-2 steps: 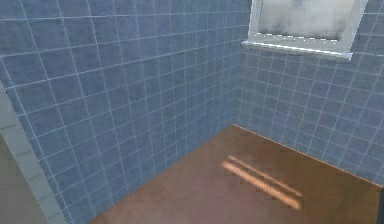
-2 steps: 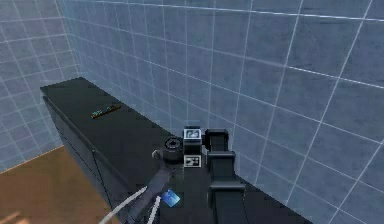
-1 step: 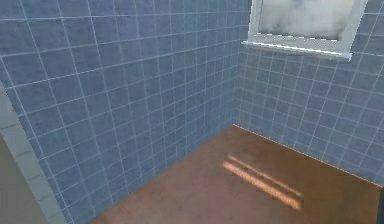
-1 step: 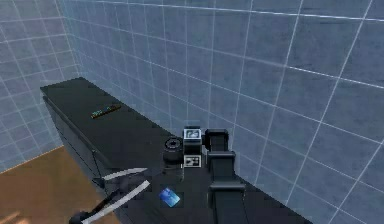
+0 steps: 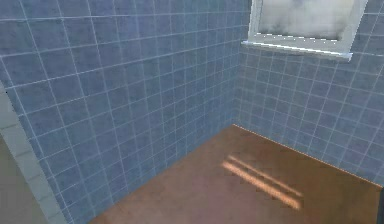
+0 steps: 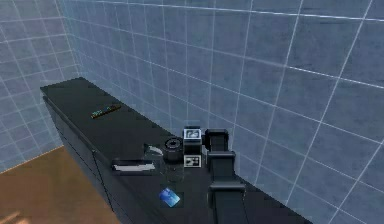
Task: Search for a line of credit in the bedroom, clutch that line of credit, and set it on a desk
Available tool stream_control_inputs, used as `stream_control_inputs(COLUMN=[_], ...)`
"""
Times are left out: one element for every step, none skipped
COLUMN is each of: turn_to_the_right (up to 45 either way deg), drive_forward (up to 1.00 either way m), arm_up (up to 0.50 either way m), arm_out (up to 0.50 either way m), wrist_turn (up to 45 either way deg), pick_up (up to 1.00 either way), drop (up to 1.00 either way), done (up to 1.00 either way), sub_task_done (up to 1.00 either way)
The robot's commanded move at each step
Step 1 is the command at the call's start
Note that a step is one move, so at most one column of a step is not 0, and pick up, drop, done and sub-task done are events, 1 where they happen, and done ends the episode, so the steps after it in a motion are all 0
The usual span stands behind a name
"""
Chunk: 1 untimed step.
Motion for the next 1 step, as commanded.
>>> stream_control_inputs(turn_to_the_right=[0.0], drive_forward=[0.00], arm_up=[0.00], arm_out=[0.00], wrist_turn=[30.0], pick_up=[0.00], drop=[0.00], done=[0.00], sub_task_done=[0.00])
